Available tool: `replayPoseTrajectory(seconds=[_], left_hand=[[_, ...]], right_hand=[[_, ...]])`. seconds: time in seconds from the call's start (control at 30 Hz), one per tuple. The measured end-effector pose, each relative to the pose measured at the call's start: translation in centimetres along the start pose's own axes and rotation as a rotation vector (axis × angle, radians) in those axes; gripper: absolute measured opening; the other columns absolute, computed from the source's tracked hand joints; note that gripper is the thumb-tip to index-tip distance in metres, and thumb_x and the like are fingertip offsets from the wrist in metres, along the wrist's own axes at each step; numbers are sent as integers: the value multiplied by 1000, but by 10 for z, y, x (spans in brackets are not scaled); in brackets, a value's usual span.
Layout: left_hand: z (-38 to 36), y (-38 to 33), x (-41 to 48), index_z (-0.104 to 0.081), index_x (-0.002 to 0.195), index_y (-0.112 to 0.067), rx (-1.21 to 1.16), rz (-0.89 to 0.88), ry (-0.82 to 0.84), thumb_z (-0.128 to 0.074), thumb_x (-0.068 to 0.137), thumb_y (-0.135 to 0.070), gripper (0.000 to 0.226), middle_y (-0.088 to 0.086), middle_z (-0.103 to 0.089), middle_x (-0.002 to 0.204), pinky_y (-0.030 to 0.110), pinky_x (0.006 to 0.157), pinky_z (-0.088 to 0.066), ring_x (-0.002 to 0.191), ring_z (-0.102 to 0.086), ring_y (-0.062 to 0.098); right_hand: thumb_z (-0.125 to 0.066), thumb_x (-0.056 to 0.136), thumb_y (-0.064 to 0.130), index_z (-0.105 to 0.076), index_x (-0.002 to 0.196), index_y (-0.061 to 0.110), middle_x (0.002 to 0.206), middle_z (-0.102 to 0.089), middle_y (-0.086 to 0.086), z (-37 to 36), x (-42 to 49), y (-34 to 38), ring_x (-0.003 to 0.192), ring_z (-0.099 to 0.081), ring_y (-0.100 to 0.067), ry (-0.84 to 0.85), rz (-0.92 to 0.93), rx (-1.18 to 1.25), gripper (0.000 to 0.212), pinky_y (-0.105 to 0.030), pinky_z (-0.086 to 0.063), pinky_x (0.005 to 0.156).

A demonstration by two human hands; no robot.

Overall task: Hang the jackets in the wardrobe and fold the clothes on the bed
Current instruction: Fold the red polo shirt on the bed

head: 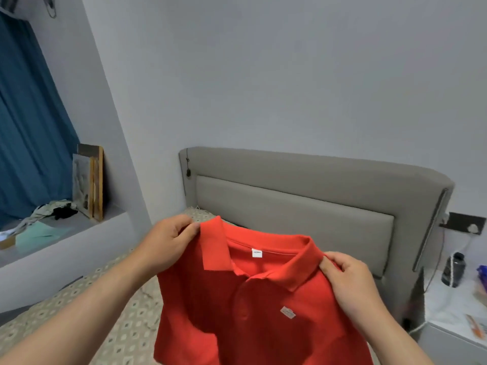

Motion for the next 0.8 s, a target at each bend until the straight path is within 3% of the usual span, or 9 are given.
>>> replayPoseTrajectory(seconds=[0.07, 0.17, 0.3, 0.43, 0.5, 0.57, 0.7, 0.8], left_hand=[[-31, 16, 0, -47, 60, -16, -32, 0, 51, -66, 87, -32, 37, -11, -42, 52, 22, 52, -31, 52, -40, 4], [-99, 46, -3, -45, 58, -12, -251, -12, 203, -57, 65, -45, 35, -10, -35, 54, 28, 52, -25, 53, -33, 3], [-202, 107, 2, -50, 63, -8, -331, 0, 366, -55, 70, -28, 22, 0, -37, 58, 32, 54, -25, 55, -36, 10], [-257, 164, -17, -53, 68, -5, -438, -42, 399, -58, 81, -32, 31, -1, -46, 62, 30, 55, -29, 58, -41, 11], [-265, 190, -36, -55, 67, -16, -493, -69, 397, -59, 93, -23, 27, -9, -48, 60, 28, 54, -32, 57, -42, 8], [-265, 212, -56, -57, 69, -16, -487, -111, 390, -58, 97, -18, 28, -12, -50, 59, 25, 54, -35, 56, -44, 4], [-234, 239, -90, -64, 73, -20, -582, -134, 318, -58, 82, -37, 20, -11, -55, 61, 21, 53, -36, 56, -48, 4], [-197, 249, -105, -68, 70, -25, -632, -152, 289, -65, 89, -25, 19, -10, -58, 60, 25, 56, -38, 58, -50, 4]], right_hand=[[-67, 91, 8, -71, 68, 35, 75, -71, 27, 2, -3, -24, 74, -62, 15, -82, 7, -6, 36, -3, -41, 64], [-70, 88, 11, -70, 68, 42, 76, -68, 33, -6, -7, -71, 78, -60, 19, -194, 32, -94, 37, 1, -39, 67], [-73, 85, 13, -73, 63, 47, 74, -69, 31, -28, -33, -164, 73, -59, 21, -344, -45, -94, 41, 3, -38, 62], [-70, 87, 13, -76, 84, 43, 87, -75, 18, -69, -56, -227, 79, -65, 9, -211, -83, -169, 31, -7, -46, 71], [-68, 89, 16, -76, 85, 43, 89, -75, 18, -85, -73, -242, 81, -65, 6, -195, -95, -243, 28, -15, -47, 75], [-66, 91, 19, -75, 84, 43, 86, -74, 19, -99, -95, -245, 78, -65, 6, -252, -87, -310, 26, -18, -47, 73], [-69, 89, 25, -72, 82, 48, 78, -71, 26, -133, -147, -209, 77, -62, 11, -470, -52, -350, 23, -5, -40, 61], [-71, 87, 28, -72, 78, 49, 75, -69, 28, -162, -189, -171, 77, -63, 4, -554, -70, -343, 23, -18, -45, 65]])
Point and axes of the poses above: each hand's wrist, its own x-axis towards the middle knuckle, its own z-axis out of the back of the hand, y = z × x, the point moved 9 cm from there along x, towards the middle knuckle
